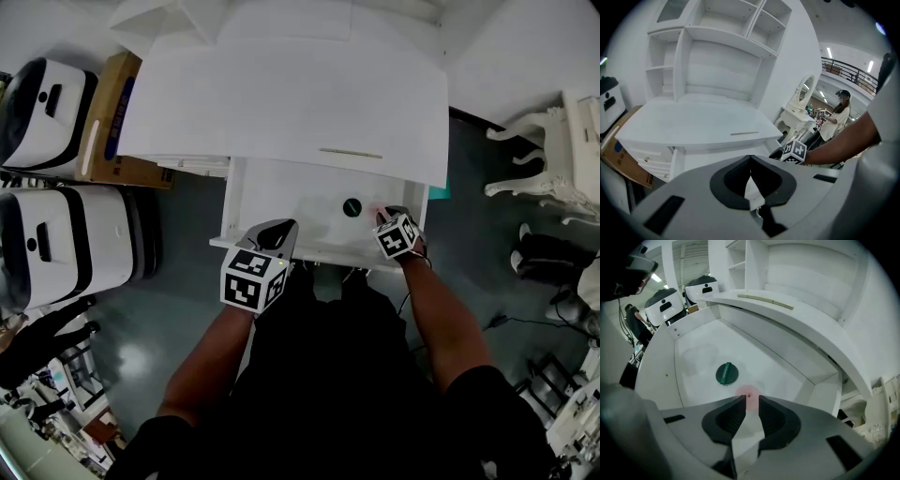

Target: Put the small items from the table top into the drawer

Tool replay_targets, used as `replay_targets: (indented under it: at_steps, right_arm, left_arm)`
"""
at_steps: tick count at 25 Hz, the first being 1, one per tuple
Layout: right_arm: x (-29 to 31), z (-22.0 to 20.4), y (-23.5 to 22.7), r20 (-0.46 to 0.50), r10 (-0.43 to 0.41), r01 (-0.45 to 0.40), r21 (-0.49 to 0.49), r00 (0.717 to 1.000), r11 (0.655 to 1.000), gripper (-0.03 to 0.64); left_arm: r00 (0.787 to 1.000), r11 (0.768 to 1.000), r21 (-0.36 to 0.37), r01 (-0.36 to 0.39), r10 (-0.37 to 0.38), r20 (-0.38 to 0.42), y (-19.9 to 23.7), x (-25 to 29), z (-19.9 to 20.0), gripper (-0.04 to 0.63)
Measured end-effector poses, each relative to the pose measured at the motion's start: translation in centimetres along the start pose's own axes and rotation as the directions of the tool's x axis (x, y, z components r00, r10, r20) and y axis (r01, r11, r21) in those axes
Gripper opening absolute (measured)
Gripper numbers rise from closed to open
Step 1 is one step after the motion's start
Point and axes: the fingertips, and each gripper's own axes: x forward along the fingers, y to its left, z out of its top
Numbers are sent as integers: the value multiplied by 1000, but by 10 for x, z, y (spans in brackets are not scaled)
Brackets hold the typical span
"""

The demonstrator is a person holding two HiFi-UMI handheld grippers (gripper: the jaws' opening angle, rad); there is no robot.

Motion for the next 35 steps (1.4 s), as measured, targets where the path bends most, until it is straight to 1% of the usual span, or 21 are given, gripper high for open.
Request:
replay_targets:
  at_steps: [3,8,12,15,17,20,22,24,26,30,35]
  right_arm:
    - [-16,9,-4,41,-11,9,33,999,999,77]
    - [-54,38,-9,155,-18,0,118,988,993,77]
    - [-94,65,0,257,28,-75,175,966,982,75]
    - [-130,92,10,368,64,-154,220,928,963,74]
    - [-158,110,19,451,89,-218,242,888,946,74]
    - [-199,137,32,558,122,-299,238,821,924,74]
    - [-221,149,43,595,135,-325,225,792,918,67]
    - [-236,158,52,617,140,-328,201,774,923,55]
    - [-243,165,55,628,136,-319,188,766,929,49]
    - [-249,169,55,642,116,-315,204,758,927,34]
    - [-253,165,49,636,91,-280,202,766,939,26]
  left_arm:
    - [1000,1000,19,19,-19,11,-5,3,5,3]
    - [999,999,41,33,-34,25,-5,7,14,3]
    - [998,997,58,52,-55,40,-7,7,25,3]
    - [996,995,76,68,-72,55,-10,4,32,3]
    - [994,994,84,73,-79,71,-11,1,36,3]
    - [991,993,87,80,-88,96,-11,-2,42,3]
    - [990,993,84,85,-93,106,-11,-6,44,3]
    - [989,993,78,86,-95,114,-10,-10,47,3]
    - [988,993,81,90,-99,121,-11,-12,49,3]
    - [983,989,102,106,-120,139,-15,-22,52,3]
    - [977,985,125,116,-136,166,-19,-34,59,3]
